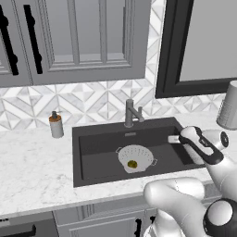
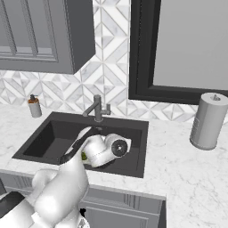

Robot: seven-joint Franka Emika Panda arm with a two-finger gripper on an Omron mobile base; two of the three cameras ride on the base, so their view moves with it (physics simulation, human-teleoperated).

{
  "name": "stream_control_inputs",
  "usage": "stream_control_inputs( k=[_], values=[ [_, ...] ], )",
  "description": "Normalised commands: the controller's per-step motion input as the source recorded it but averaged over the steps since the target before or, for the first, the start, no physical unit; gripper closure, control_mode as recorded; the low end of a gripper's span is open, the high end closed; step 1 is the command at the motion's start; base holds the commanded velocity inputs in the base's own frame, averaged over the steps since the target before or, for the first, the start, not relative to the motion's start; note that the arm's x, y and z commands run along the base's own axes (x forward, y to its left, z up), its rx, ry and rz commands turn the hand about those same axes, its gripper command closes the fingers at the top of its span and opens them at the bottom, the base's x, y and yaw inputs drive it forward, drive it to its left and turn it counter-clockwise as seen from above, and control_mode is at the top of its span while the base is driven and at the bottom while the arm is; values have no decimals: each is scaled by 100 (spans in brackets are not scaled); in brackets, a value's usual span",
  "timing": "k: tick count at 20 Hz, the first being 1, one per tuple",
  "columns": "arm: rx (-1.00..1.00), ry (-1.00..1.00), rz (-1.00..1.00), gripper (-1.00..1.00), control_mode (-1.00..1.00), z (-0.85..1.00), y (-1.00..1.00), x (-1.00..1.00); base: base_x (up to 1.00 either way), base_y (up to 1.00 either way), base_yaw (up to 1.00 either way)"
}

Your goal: Put the colander in the sink, put the kiwi in the colander, and turn on the sink faucet and pour water over the colander.

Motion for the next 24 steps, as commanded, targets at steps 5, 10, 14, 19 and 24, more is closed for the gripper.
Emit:
stream_control_inputs(
  k=[5, 10, 14, 19, 24],
  values=[
    [5, -10, 0, -100, -100, 32, 3, 52, 0, 0, 0],
    [0, -13, 0, -100, -100, 41, 20, 18, 0, 0, 0],
    [0, -19, 0, -100, -100, 47, 16, 2, 0, 0, 0],
    [0, -15, 0, -100, -100, 36, 18, 6, 0, 0, 0],
    [0, -5, 0, -100, -100, 17, 14, 16, 0, 0, 0]
  ],
)
